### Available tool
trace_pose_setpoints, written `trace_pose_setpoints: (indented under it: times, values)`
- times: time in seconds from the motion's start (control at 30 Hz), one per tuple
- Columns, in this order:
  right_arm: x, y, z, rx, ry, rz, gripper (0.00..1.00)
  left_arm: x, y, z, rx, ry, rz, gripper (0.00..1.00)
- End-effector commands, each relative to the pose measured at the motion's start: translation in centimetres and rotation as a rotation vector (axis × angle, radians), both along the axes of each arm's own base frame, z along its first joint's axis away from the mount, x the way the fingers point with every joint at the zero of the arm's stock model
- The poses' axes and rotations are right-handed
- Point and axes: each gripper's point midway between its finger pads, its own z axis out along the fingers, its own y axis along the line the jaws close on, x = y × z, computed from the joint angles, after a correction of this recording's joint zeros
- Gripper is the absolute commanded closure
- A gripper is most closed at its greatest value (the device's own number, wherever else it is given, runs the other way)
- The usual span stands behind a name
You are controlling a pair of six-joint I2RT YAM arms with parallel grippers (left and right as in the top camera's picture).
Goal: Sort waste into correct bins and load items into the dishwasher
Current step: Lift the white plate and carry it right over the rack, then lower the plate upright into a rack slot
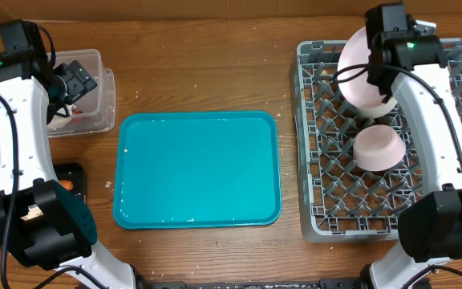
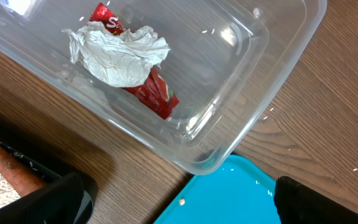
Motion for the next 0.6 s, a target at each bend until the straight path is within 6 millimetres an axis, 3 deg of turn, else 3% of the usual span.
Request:
trace_pose_setpoints:
  times: [0.0, 0.33, 0.57]
  values:
    - [0.2, 0.1, 0.5, -0.023, -0.042, -0.028, 0.96, 0.3, 0.4, 1.4, 0.031, -0.030, -0.005, 0.00]
    - [0.1, 2.6, -0.8, 0.005, -0.033, -0.001, 0.96, 0.3, 0.4, 1.4, 0.031, -0.030, -0.005, 0.00]
    - [-0.5, 1.7, -2.0, -0.077, -0.010, -0.019, 0.96, 0.3, 0.4, 1.4, 0.031, -0.030, -0.005, 0.00]
